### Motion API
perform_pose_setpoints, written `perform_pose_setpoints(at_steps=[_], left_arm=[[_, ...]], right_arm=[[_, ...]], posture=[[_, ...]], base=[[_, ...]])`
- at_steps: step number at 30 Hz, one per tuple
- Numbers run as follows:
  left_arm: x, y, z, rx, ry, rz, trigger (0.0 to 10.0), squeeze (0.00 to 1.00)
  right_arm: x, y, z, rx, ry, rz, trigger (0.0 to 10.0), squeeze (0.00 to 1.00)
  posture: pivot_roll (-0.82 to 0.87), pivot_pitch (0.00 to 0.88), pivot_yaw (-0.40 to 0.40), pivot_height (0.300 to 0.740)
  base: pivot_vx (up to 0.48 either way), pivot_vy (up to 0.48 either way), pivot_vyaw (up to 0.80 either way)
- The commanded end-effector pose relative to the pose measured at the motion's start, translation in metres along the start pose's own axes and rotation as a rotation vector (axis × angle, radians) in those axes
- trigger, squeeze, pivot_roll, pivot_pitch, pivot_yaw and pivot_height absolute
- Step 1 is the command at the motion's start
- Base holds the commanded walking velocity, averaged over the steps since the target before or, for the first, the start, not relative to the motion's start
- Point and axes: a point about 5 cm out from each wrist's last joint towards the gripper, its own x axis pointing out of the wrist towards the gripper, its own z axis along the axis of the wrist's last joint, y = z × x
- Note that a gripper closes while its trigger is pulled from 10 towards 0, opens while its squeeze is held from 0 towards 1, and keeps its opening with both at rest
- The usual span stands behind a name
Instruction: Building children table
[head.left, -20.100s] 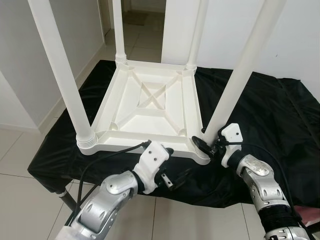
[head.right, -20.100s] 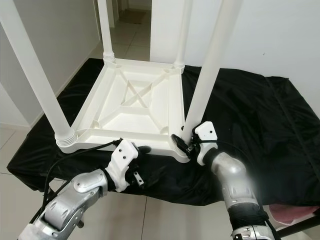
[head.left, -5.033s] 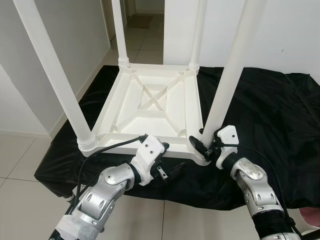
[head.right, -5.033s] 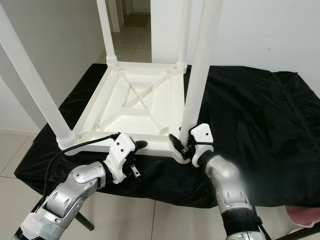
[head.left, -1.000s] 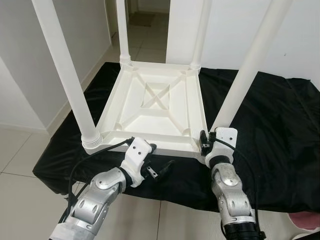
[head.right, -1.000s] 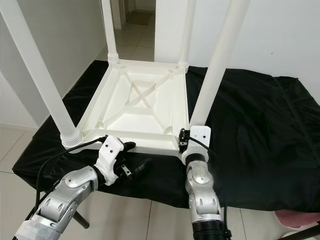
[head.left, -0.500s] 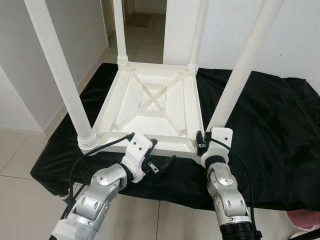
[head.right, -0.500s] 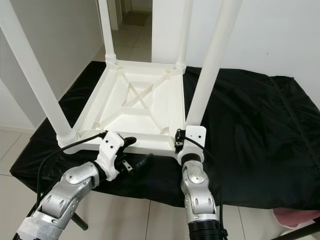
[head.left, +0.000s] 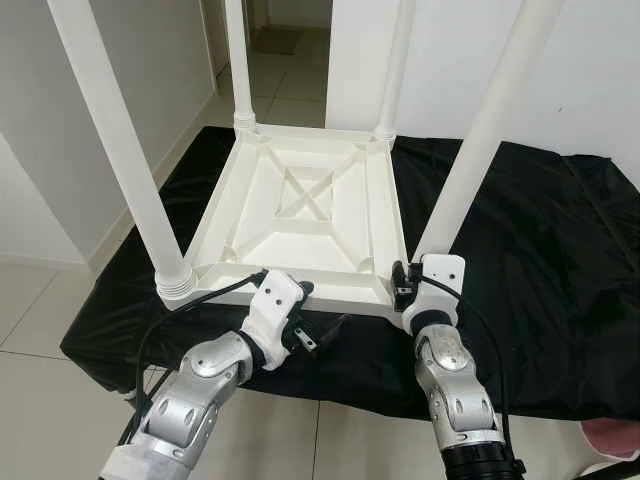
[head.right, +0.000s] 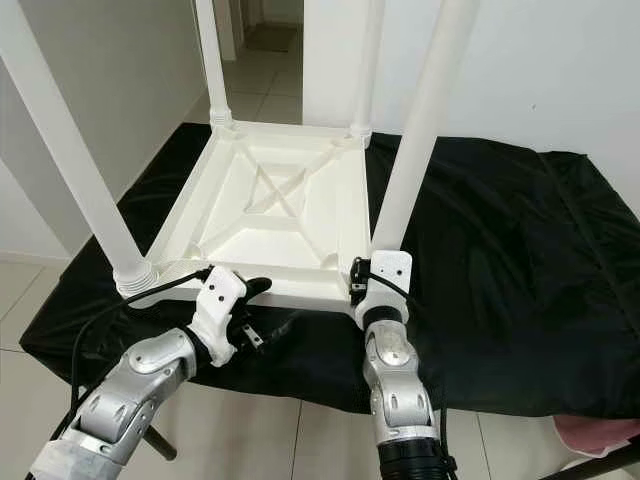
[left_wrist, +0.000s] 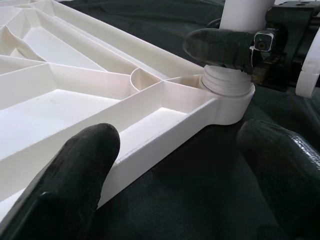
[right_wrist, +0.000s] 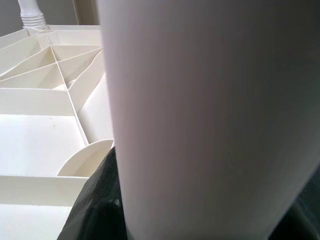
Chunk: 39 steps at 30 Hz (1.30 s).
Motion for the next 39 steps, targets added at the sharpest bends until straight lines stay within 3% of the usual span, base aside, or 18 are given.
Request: perform_pose_setpoints(at_steps=[1,6,7,14,15,16,22,28,39], left_arm=[[-0.001,0.0,-0.001,0.005,0.017,-0.001,10.0,0.0],[-0.001,-0.004,-0.002,0.002,0.023,-0.019,10.0,0.0],[-0.001,-0.003,-0.002,0.002,0.023,-0.018,10.0,0.0],[-0.002,-0.001,-0.001,0.004,0.022,-0.014,10.0,0.0],[-0.001,-0.001,0.0,0.004,0.022,-0.015,10.0,0.0],[-0.001,-0.002,0.0,0.004,0.021,-0.016,10.0,0.0],[0.0,-0.002,0.0,0.004,0.019,-0.022,10.0,0.0],[0.003,-0.006,0.003,0.014,0.018,-0.059,10.0,0.0],[0.001,0.0,0.006,0.033,0.027,-0.052,10.0,0.0]], right_arm=[[-0.001,-0.001,-0.008,-0.007,0.049,-0.008,10.0,0.0],[-0.005,0.0,-0.01,0.008,0.045,0.002,10.0,0.0],[-0.005,0.001,-0.009,0.019,0.04,0.009,10.0,1.0],[-0.006,-0.002,-0.001,0.029,-0.009,0.045,10.0,1.0],[-0.006,-0.004,0.0,0.028,-0.015,0.053,10.0,0.65],[-0.006,-0.006,0.002,0.023,-0.03,0.068,10.0,0.0],[-0.005,-0.013,0.005,0.013,-0.053,0.118,10.0,0.0],[-0.002,-0.02,0.005,-0.016,-0.064,0.26,10.0,0.0],[0.007,-0.012,0.005,-0.058,-0.078,0.319,10.0,0.0]], posture=[[-0.05,0.0,0.025,0.74],[-0.05,0.0,0.026,0.74],[-0.04,0.0,0.027,0.74],[-0.05,0.0,0.023,0.74],[-0.05,0.0,0.023,0.74],[-0.05,0.0,0.026,0.74],[-0.06,0.0,0.025,0.74],[-0.07,0.0,0.017,0.74],[-0.07,0.0,0.046,0.74]], base=[[0.0,0.0,0.0],[0.0,0.0,0.0],[0.0,0.0,0.0],[0.0,0.0,0.0],[0.0,0.0,0.0],[0.0,0.0,0.0],[0.0,0.0,0.0],[0.0,0.0,0.0],[0.0,0.0,0.0]])
